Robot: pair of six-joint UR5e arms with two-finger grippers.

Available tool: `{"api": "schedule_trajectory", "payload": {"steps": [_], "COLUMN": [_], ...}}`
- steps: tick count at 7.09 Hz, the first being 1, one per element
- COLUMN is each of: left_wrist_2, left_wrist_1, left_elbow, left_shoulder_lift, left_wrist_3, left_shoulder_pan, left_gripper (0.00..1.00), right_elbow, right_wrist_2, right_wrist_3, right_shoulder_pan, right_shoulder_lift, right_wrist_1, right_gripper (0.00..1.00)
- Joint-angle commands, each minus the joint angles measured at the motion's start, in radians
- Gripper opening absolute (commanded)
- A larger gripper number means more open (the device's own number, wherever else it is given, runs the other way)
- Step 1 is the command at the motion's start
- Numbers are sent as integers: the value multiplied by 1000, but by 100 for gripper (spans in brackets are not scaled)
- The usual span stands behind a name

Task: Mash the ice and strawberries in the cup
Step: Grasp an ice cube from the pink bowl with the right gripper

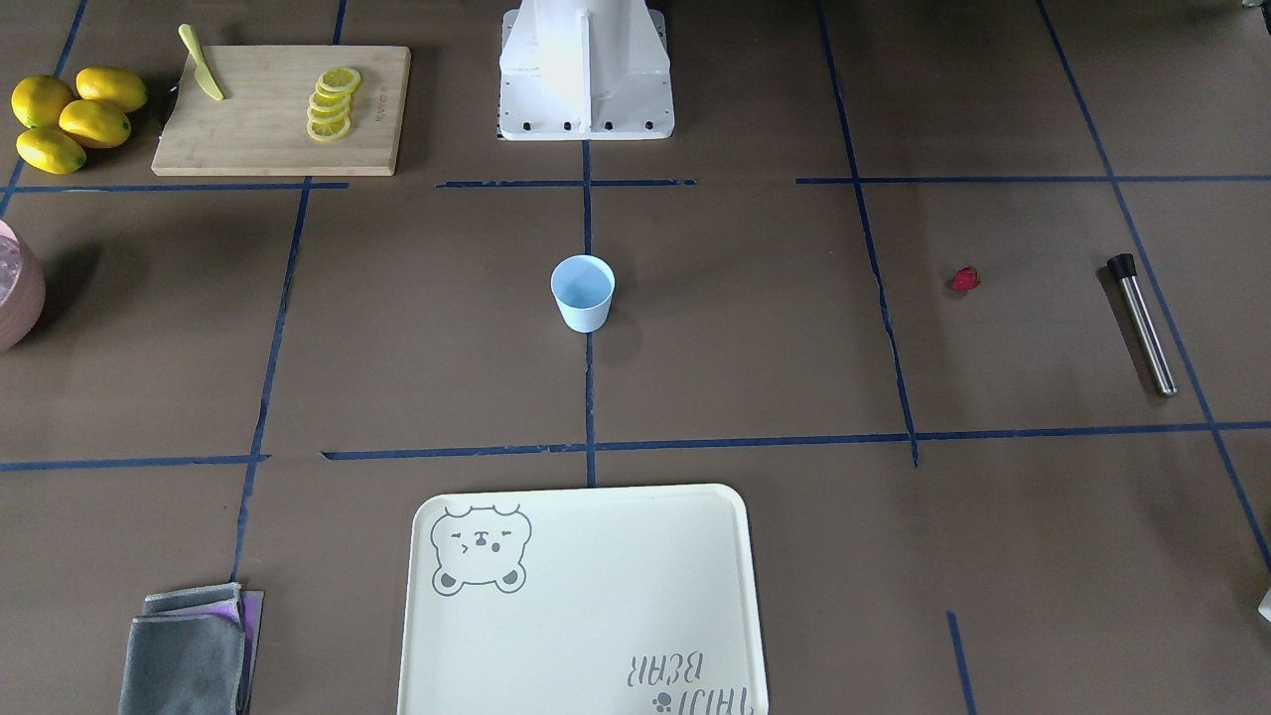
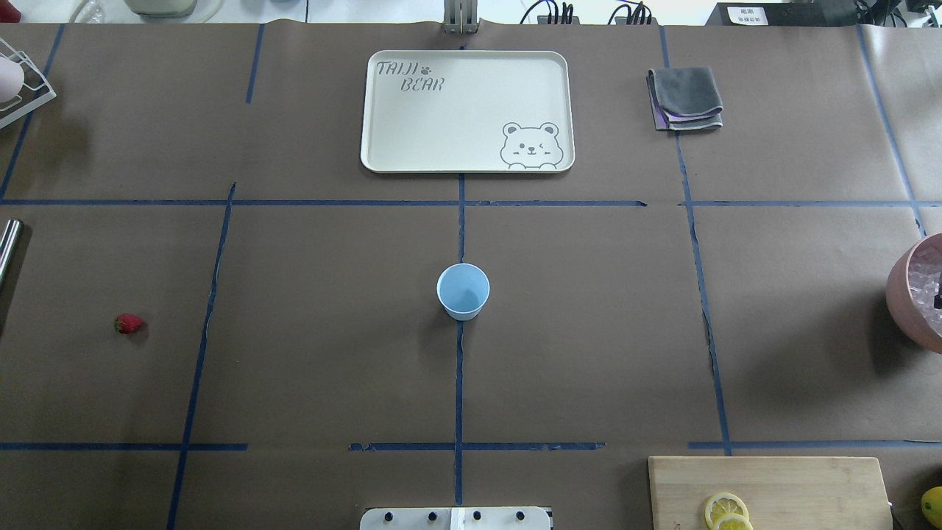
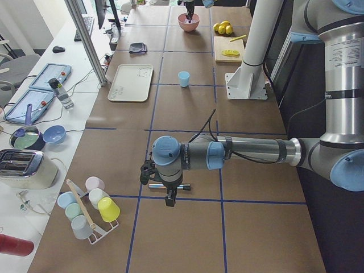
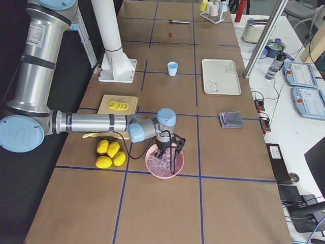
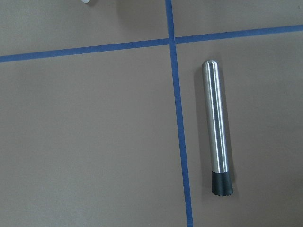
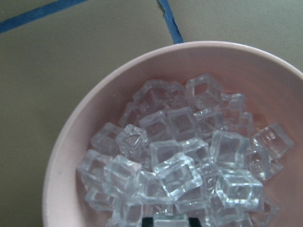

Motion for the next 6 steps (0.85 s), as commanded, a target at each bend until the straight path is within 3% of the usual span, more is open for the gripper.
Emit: {"api": "schedule_trajectory", "payload": {"steps": [1, 3, 4, 5, 6], "left_wrist_2": [0, 0, 0, 0, 0], "left_wrist_1": [-1, -1, -1, 0, 0], "left_elbow": [0, 0, 0, 0, 2], "left_shoulder_lift": [0, 0, 0, 0, 0], "left_wrist_3": [0, 0, 0, 0, 0], "left_shoulder_pan": [0, 0, 0, 0, 0], "left_gripper": [100, 100, 100, 100, 100], "right_elbow": [130, 270, 294, 297, 297], "right_wrist_2": [-1, 14, 69, 194, 220], "right_wrist_3": [44, 81, 135, 237, 382], "right_shoulder_pan": [5, 2, -4, -4, -56], "right_shoulder_lift": [-13, -26, -5, 93, 206], "right_wrist_1": [-9, -8, 6, 12, 11], "right_gripper": [3, 4, 4, 5, 5]}}
